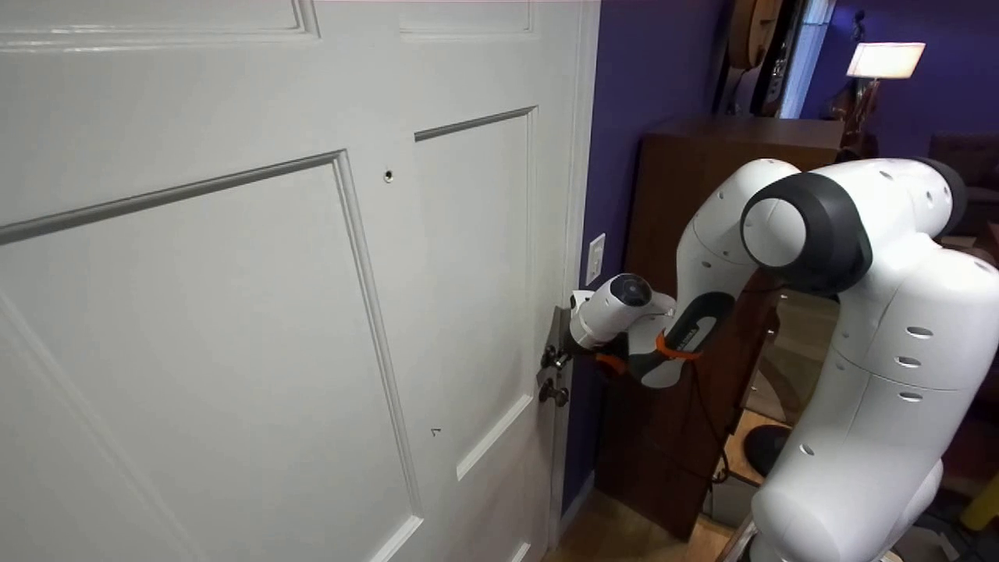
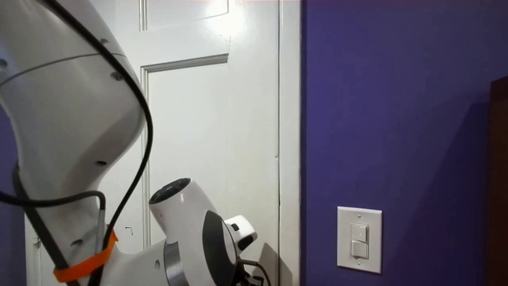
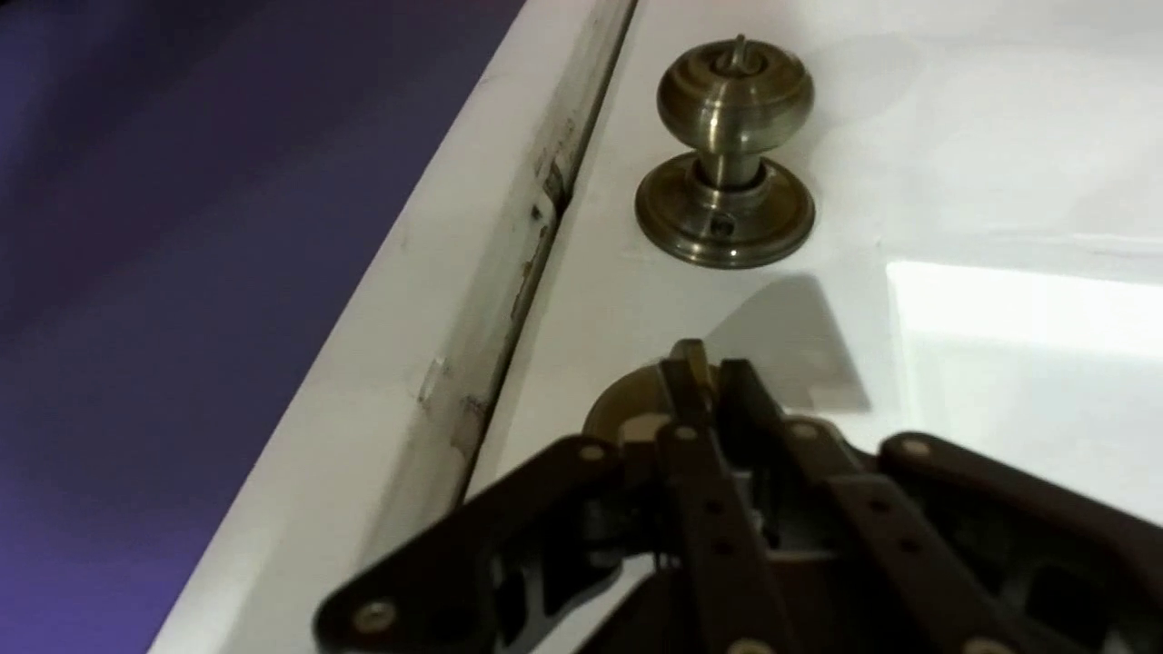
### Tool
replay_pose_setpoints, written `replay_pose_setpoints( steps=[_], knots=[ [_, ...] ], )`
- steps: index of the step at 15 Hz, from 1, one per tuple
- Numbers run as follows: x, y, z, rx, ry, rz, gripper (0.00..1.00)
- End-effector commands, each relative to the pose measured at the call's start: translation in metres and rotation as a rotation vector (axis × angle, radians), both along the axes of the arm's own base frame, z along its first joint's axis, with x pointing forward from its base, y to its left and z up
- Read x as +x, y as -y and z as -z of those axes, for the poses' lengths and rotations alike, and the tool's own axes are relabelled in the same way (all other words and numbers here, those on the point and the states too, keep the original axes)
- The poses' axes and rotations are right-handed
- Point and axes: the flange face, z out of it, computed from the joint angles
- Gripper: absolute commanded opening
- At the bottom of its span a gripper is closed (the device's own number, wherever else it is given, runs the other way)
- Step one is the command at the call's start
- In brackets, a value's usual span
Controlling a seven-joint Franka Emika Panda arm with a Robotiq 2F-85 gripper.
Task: Turn the lock of the door in a clockwise direction
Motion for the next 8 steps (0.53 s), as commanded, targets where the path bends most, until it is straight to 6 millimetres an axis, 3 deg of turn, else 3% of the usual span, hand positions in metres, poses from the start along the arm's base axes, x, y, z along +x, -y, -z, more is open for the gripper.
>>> replay_pose_setpoints(
  steps=[1, 3, 4, 5, 8],
  knots=[
    [-0.005, 0.016, 0.015, 0.13, 0.053, 0.072, 0.03],
    [-0.009, 0.014, 0.021, 0.216, 0.065, 0.091, 0.03],
    [-0.007, 0.017, 0.018, 0.191, 0.064, 0.084, 0.03],
    [-0.01, 0.016, 0.008, 0.161, 0.074, 0.064, 0.11],
    [-0.011, 0.017, 0.008, 0.17, 0.078, 0.067, 0.11]
  ],
)
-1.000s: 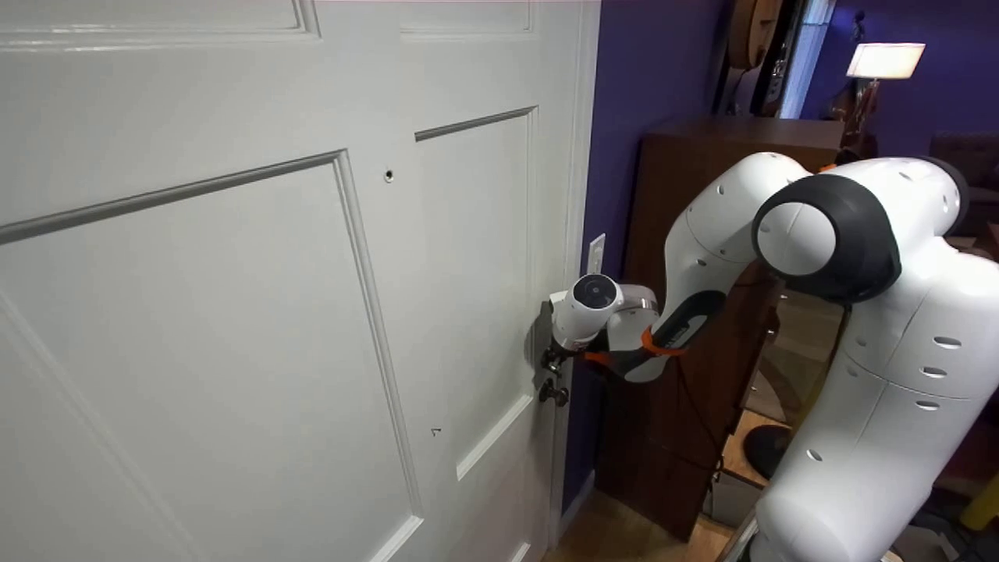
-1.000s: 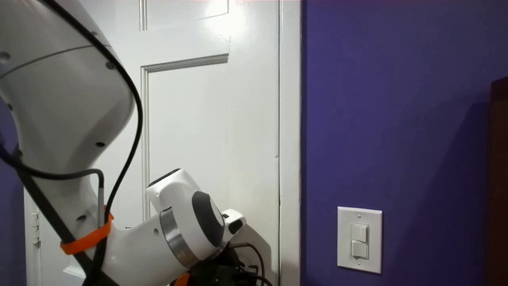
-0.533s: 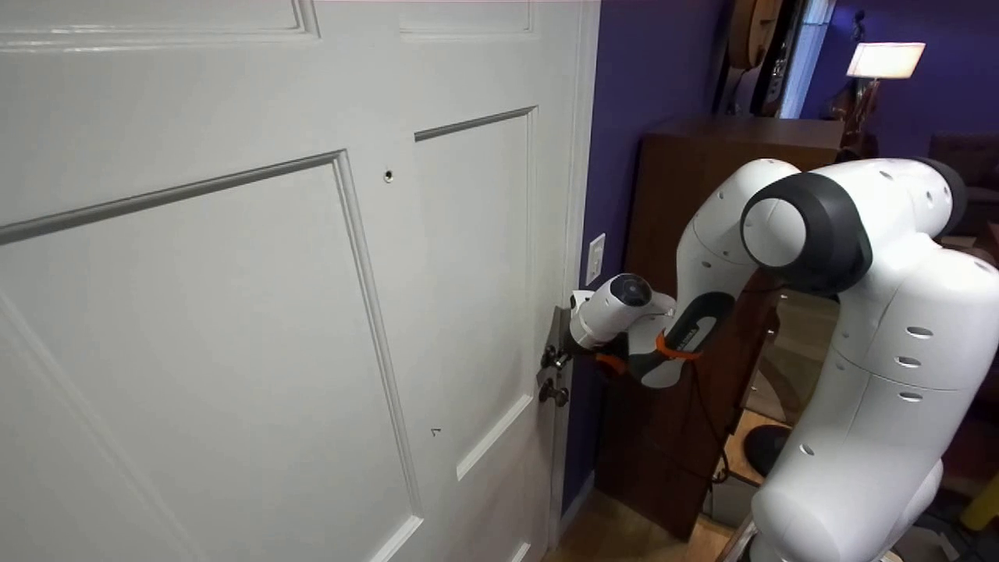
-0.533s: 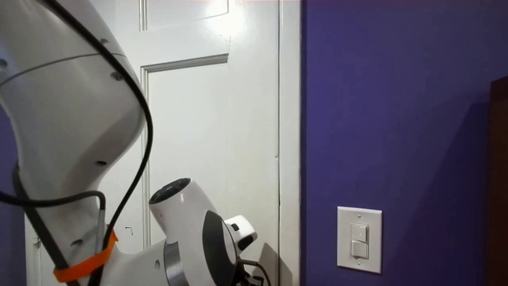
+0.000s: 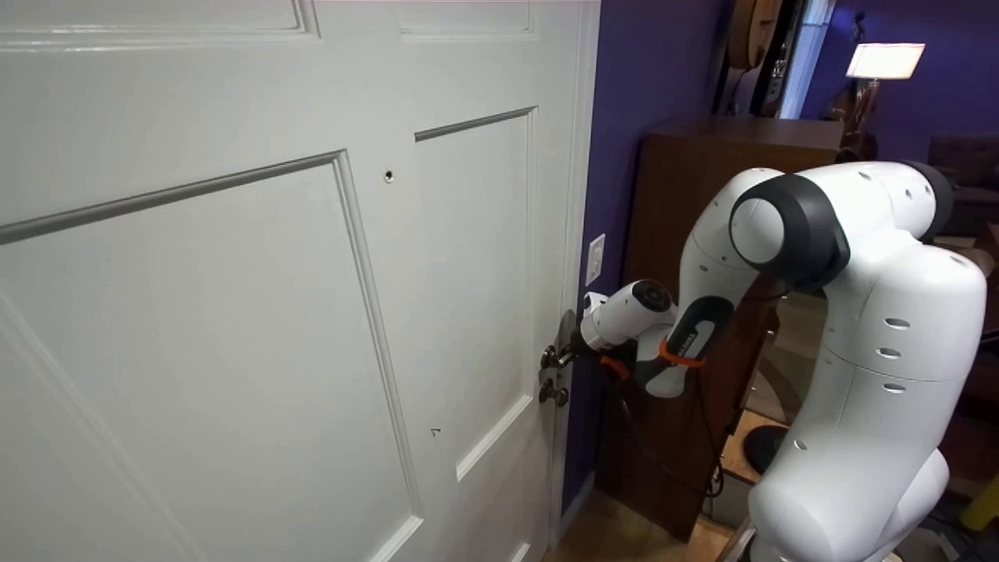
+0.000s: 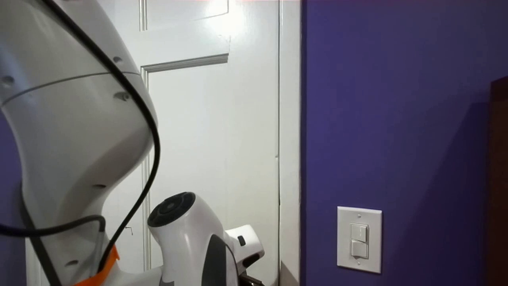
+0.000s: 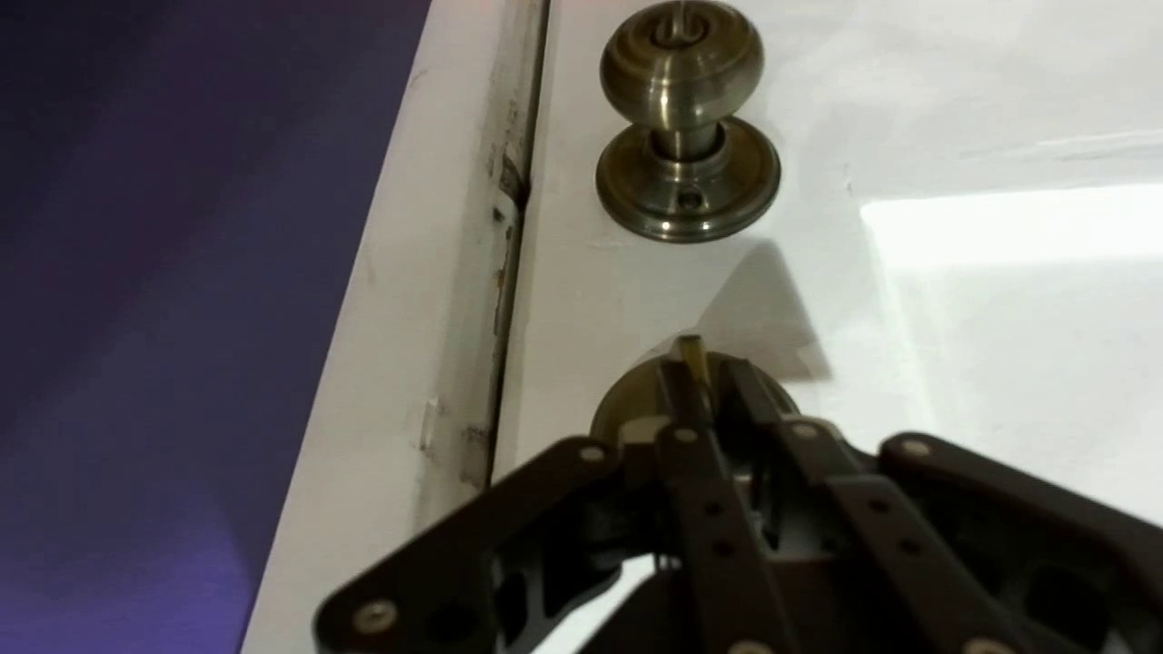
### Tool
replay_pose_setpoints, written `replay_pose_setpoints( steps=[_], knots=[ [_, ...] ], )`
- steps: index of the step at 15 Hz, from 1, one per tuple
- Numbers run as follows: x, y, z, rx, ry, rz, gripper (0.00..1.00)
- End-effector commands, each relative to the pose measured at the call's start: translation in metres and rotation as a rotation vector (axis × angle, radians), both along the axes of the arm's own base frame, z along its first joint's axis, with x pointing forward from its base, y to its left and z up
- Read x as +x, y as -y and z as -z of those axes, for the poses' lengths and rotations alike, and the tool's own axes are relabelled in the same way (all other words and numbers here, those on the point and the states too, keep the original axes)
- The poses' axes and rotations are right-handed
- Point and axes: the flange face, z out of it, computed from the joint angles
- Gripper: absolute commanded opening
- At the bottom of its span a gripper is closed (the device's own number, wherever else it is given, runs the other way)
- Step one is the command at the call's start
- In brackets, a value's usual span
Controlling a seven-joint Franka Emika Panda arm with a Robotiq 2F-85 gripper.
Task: Turn the lock of the door in a clockwise direction
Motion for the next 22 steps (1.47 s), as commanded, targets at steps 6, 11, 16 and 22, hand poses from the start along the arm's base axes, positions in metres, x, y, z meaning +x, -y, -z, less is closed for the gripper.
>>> replay_pose_setpoints(
  steps=[6, 11, 16, 22],
  knots=[
    [-0.001, 0.004, 0.009, 0.167, 0.026, 0.131, 0.03],
    [-0.006, 0.015, 0.012, 0.338, 0.067, 0.24, 0.03],
    [-0.01, 0.02, 0.012, 0.463, 0.079, 0.339, 0.03],
    [-0.01, 0.022, 0.01, 0.569, 0.073, 0.444, 0.03]
  ],
)
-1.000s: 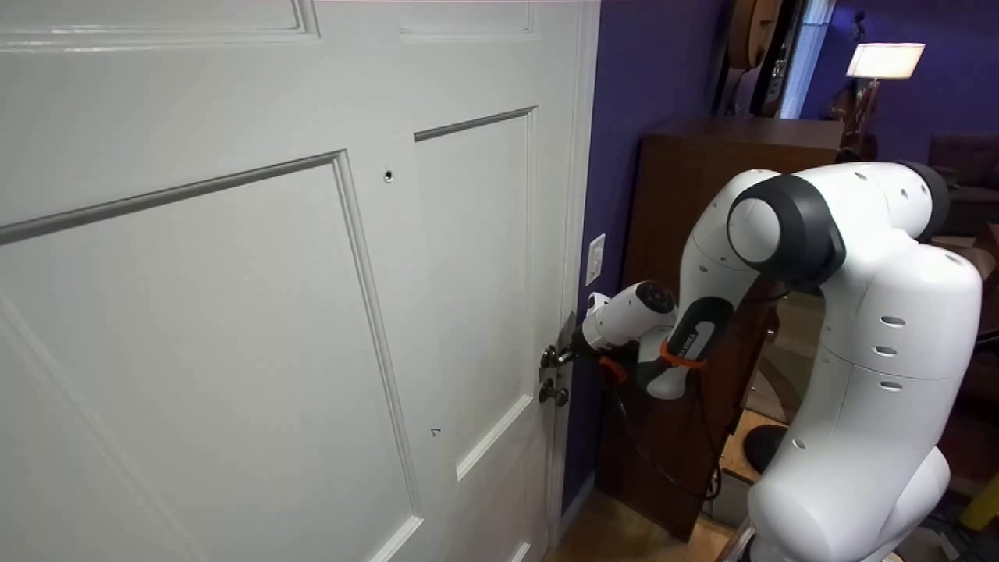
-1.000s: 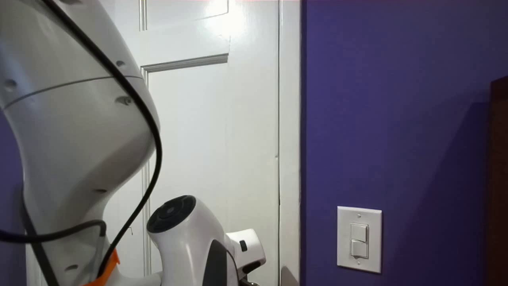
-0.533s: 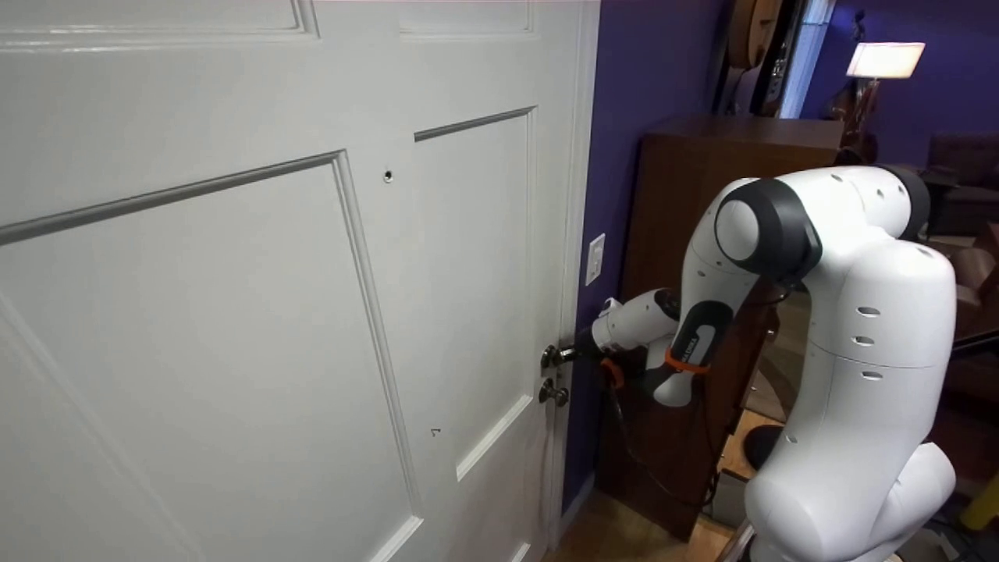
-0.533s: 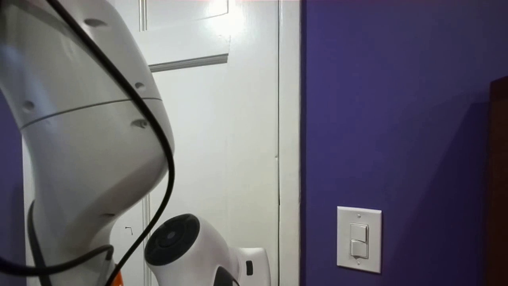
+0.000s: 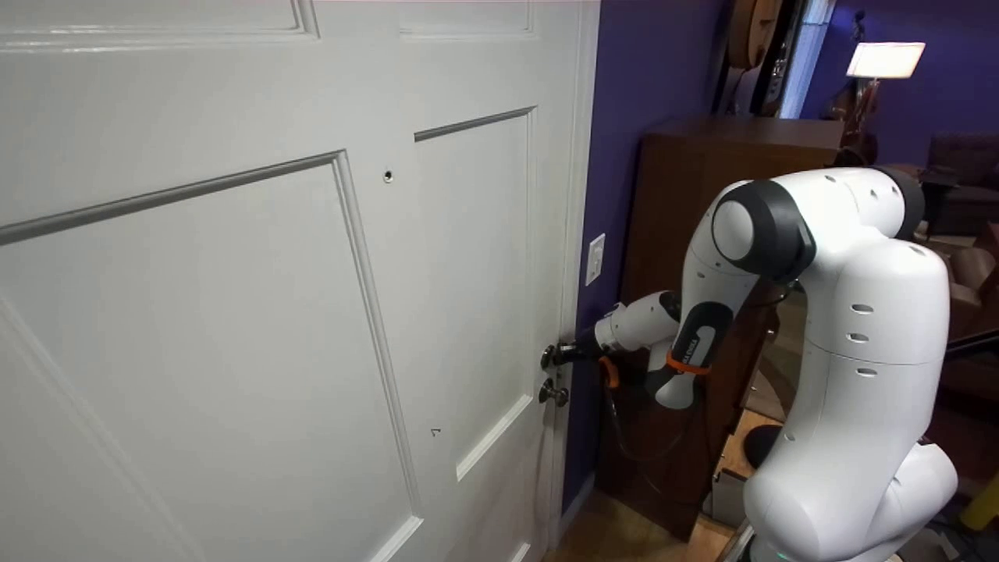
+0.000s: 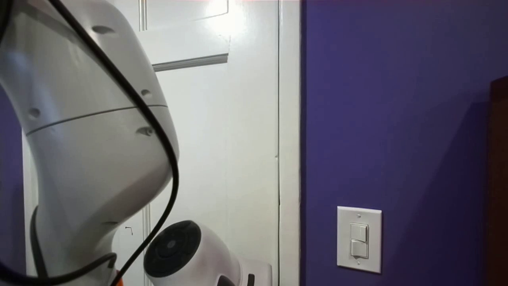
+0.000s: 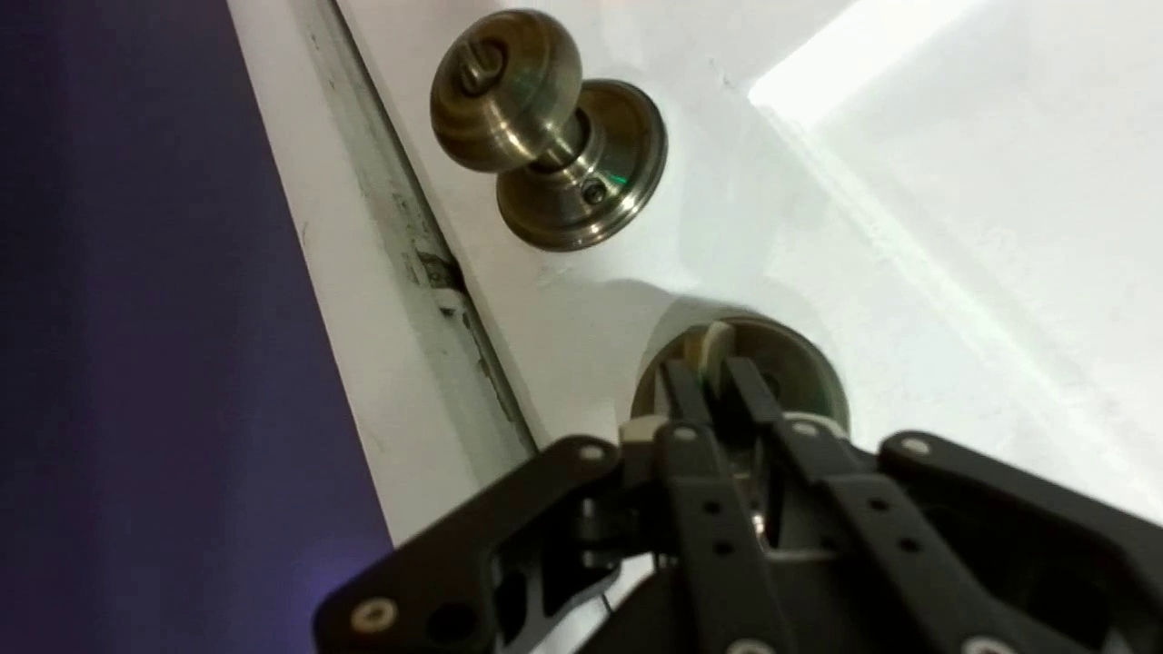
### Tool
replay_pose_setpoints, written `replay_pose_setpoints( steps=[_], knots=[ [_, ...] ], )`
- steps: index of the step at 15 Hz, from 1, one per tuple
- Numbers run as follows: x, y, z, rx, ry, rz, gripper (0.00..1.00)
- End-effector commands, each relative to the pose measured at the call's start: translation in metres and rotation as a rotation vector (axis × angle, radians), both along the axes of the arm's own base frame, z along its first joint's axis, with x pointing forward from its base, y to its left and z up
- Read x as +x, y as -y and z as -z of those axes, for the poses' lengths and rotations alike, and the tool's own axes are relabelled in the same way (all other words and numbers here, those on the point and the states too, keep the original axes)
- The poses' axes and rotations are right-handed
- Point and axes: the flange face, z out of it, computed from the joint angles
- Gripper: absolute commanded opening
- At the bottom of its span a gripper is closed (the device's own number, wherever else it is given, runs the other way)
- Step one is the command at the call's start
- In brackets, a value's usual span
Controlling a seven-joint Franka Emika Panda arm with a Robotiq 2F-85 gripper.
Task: Turn the lock of the door in a clockwise direction
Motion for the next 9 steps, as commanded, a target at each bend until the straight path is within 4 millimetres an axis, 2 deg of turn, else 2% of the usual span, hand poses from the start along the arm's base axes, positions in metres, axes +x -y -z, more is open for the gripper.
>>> replay_pose_setpoints(
  steps=[1, 9],
  knots=[
    [0.005, 0.0011, -0.0025, 0.11, 0.008, 0.077, 0.03],
    [0.0031, 0.0056, 0.0004, 0.315, -0.009, 0.204, 0.03]
  ],
)
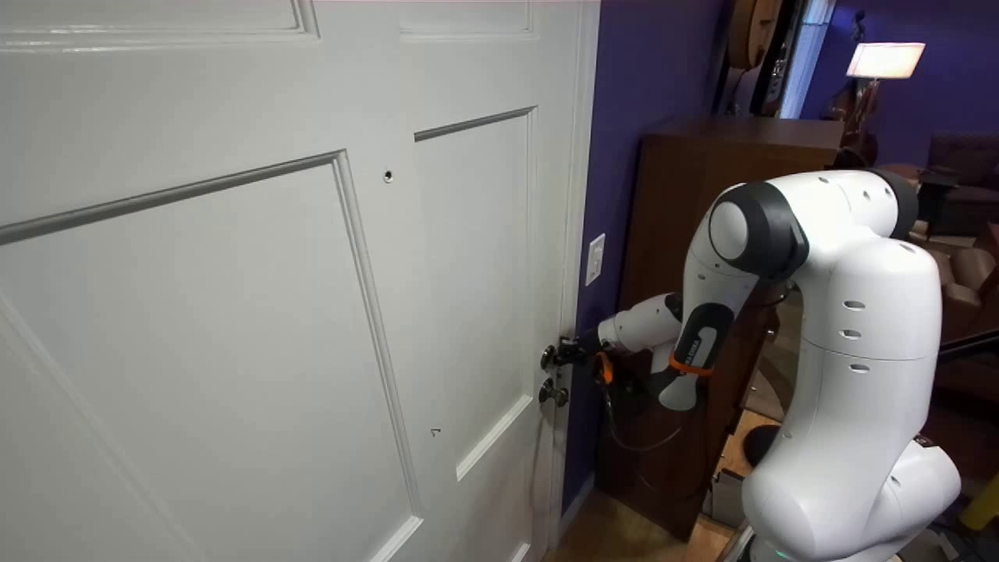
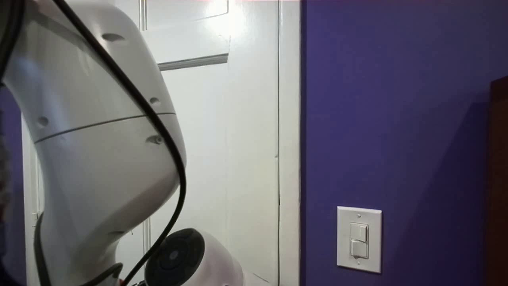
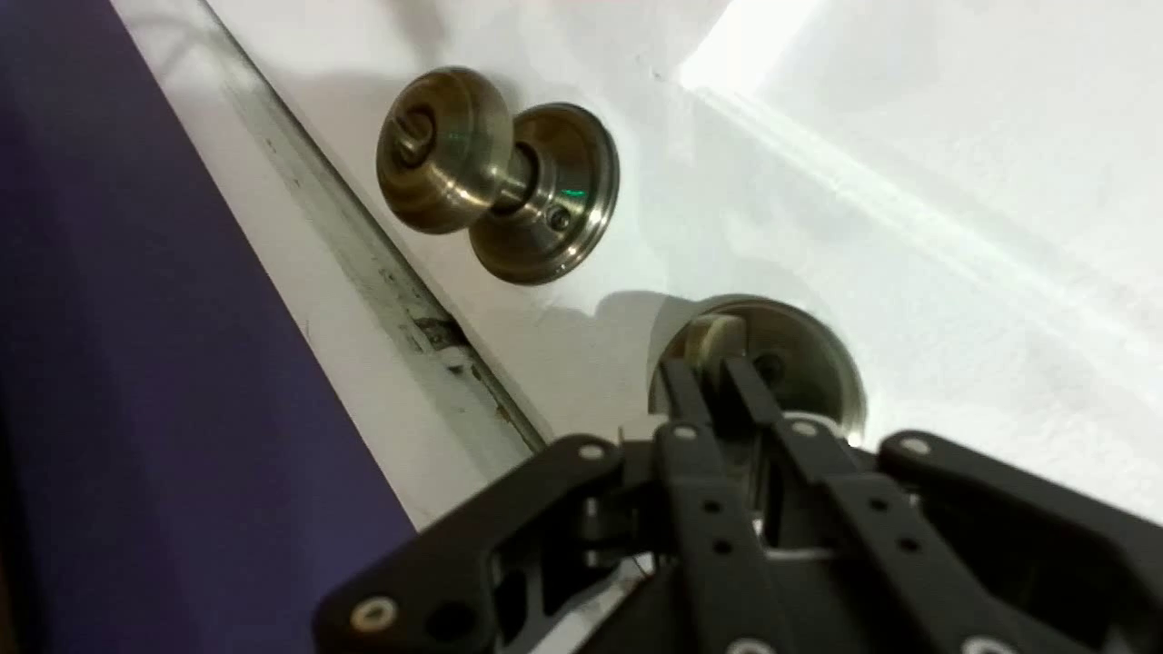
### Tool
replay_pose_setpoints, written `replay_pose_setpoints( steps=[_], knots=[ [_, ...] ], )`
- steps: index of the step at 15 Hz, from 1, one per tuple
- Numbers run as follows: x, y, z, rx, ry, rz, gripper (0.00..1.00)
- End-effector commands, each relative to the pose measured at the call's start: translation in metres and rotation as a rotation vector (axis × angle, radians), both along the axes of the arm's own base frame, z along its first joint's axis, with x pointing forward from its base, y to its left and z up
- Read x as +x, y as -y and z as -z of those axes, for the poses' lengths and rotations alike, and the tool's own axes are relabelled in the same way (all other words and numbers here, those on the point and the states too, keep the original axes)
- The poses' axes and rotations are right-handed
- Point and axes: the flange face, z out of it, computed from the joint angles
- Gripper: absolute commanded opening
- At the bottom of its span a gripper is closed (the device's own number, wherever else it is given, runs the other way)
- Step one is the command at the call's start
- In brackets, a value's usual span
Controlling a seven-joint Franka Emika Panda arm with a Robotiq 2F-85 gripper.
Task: Turn the lock of the door in a clockwise direction
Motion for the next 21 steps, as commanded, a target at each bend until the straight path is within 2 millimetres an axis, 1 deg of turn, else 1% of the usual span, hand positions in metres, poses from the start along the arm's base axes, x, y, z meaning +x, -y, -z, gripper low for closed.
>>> replay_pose_setpoints(
  steps=[1, 7, 12, 17, 20, 21],
  knots=[
    [0.0062, 0.0011, -0.0039, 0.11, 0.021, 0.036, 0.03],
    [0.0043, 0.0027, -0.0058, 0.191, 0.019, 0.082, 0.03],
    [0.0029, 0.006, -0.0055, 0.306, 0.017, 0.118, 0.03],
    [0.0033, 0.0085, -0.0081, 0.332, 0.019, 0.137, 0.03],
    [0.0014, 0.0085, -0.0086, 0.392, 0.026, 0.145, 0.03],
    [0.0016, 0.009, -0.0094, 0.388, 0.024, 0.152, 0.03]
  ],
)
